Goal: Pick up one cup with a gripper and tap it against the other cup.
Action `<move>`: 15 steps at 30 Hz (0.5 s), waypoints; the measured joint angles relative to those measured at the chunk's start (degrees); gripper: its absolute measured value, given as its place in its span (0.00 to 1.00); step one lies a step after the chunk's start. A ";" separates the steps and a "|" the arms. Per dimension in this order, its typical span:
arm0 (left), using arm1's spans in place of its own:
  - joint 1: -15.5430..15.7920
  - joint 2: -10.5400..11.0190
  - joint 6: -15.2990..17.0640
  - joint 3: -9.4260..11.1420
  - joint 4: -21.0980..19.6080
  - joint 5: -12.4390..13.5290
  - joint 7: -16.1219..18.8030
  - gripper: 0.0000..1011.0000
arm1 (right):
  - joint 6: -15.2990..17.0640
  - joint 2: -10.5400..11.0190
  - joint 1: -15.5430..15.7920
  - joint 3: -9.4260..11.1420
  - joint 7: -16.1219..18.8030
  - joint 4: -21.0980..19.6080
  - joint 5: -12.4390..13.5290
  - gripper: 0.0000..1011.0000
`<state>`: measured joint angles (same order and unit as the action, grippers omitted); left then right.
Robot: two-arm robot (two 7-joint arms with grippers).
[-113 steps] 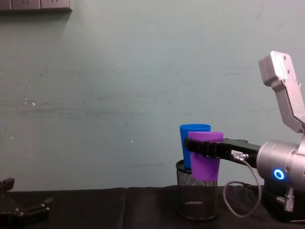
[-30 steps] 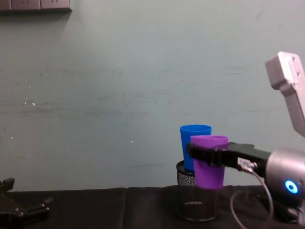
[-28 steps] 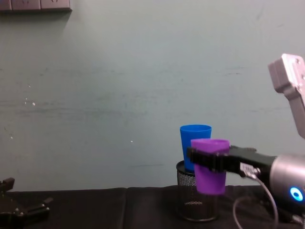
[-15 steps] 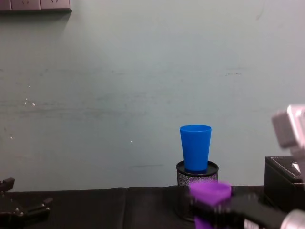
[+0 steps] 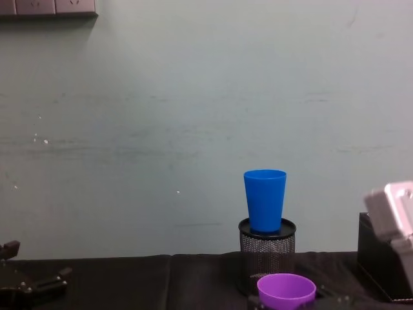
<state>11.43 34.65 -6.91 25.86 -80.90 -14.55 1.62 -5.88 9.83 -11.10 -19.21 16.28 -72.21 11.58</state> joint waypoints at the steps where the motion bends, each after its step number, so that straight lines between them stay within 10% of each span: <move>1: 0.00 0.00 0.00 0.01 0.00 0.00 0.00 0.99 | 0.30 0.16 0.76 0.28 -0.16 -1.74 -0.04 0.90; 15: 0.00 0.00 0.00 0.00 0.00 0.00 0.00 0.99 | 2.83 2.28 12.07 7.14 -8.21 -21.64 -2.15 0.99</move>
<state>11.43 34.64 -6.91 25.86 -80.90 -14.55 1.62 -3.05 12.11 0.97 -12.06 8.07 -93.85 9.43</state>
